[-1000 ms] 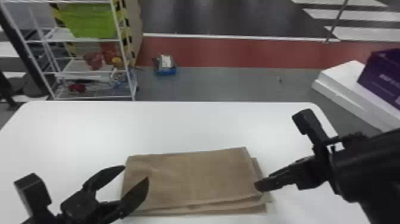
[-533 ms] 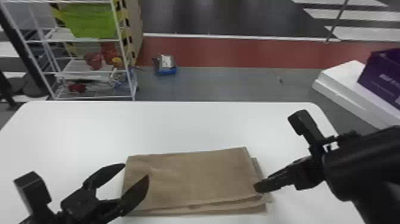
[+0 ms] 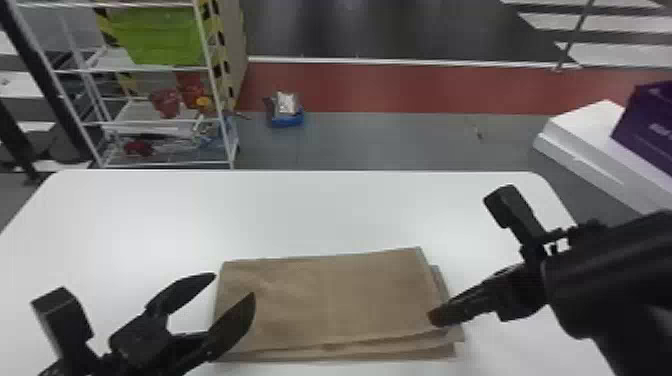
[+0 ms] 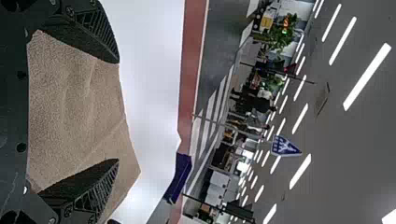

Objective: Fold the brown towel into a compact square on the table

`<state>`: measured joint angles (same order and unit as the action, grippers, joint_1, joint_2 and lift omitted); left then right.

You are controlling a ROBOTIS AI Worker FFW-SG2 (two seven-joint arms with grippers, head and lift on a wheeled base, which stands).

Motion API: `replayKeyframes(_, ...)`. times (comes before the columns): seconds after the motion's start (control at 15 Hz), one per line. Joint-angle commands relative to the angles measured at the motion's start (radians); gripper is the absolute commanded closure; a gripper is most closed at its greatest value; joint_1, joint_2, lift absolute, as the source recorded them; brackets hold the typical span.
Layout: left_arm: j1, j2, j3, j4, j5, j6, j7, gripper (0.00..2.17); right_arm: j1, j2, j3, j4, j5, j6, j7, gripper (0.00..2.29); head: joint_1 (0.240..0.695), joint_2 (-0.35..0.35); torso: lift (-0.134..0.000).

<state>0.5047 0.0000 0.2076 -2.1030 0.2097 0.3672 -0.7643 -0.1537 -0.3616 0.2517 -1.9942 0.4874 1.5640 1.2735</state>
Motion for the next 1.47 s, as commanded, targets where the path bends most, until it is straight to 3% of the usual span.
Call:
replayKeyframes(0.0, 0.000, -0.003, 0.001, 0.003, 0.001, -0.003, -0.001, 0.14, -0.001, 0.000, 0.008, 0.008, 0.008, 0.008, 0.003, 0.46, 0.695, -0.033, -0.124)
replayKeyframes(0.27, 0.000, -0.003, 0.001, 0.005, 0.001, -0.006, 0.000, 0.14, -0.009, 0.001, 0.021, 0.035, 0.017, 0.008, 0.012, 0.47, 0.695, -0.033, -0.124)
replayKeyframes(0.4, 0.000, -0.003, 0.003, 0.005, 0.001, -0.003, 0.000, 0.14, -0.014, 0.004, 0.029, 0.040, 0.020, 0.008, 0.015, 0.62, 0.695, -0.032, -0.124)
replayKeyframes(0.67, 0.000, -0.003, 0.003, 0.008, 0.001, -0.012, 0.000, 0.14, -0.018, 0.006, 0.032, 0.041, 0.020, 0.008, 0.021, 0.62, 0.695, -0.025, -0.124)
replayKeyframes(0.8, 0.000, -0.003, 0.003, 0.011, 0.001, -0.015, -0.001, 0.14, -0.020, 0.006, 0.032, 0.046, 0.023, 0.008, 0.023, 0.76, 0.695, -0.023, -0.124)
replayKeyframes(1.2, -0.003, -0.003, 0.003, 0.014, 0.001, -0.015, 0.000, 0.14, -0.021, 0.010, 0.018, 0.051, 0.022, 0.008, 0.033, 0.77, 0.695, -0.025, -0.124)
replayKeyframes(1.4, -0.005, -0.003, 0.003, 0.015, 0.001, -0.015, -0.001, 0.14, -0.024, 0.010, 0.021, 0.068, 0.022, 0.008, 0.033, 0.97, 0.695, -0.024, -0.124)
